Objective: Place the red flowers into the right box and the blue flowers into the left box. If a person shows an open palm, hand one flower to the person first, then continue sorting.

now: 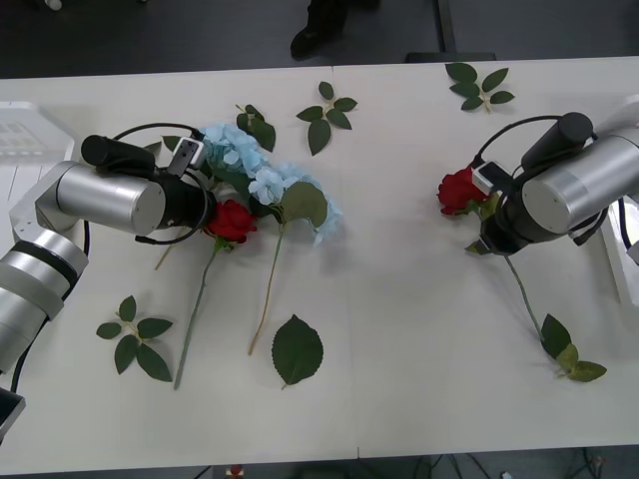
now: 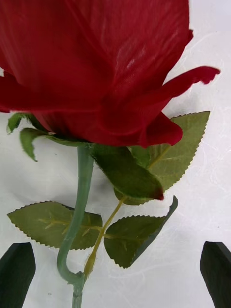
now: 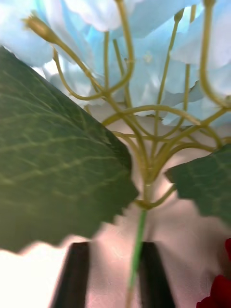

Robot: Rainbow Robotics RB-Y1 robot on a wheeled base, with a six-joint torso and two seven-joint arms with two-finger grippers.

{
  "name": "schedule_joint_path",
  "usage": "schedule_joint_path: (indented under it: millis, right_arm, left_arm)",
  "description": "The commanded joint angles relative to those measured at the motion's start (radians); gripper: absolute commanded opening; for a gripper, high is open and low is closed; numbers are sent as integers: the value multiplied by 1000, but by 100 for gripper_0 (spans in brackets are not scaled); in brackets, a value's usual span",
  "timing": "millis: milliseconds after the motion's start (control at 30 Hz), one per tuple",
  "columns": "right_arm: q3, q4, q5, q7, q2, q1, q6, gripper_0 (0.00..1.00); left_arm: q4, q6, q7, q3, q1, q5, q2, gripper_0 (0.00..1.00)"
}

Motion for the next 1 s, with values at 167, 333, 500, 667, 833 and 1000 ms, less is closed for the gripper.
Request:
schedule_joint_path:
  millis: [167,333,500,667,833,1000]
  right_arm:
    - [-24,11,26,-56,21,1,-23,41]
    - [-22,11,34,-67,21,1,-23,3]
    - [-16,30,29,-76,21,1,-43,0]
    - [-12,47,26,-88,21,0,-71,0]
    - [-38,45,-11,-101,7,-20,-46,0]
    - [-180,30,-97,-90,-34,-75,84,0]
  left_arm:
    - [-14,23,-68,9,-23,8,-15,0]
    - [-76,176,-65,46,-50,9,0,0]
    - [-287,586,-48,138,-99,23,91,0]
    - [-473,893,-48,266,-105,89,235,0]
    - [-527,1074,-144,378,-105,75,405,0]
    - [-427,1074,-294,404,-99,-65,531,0]
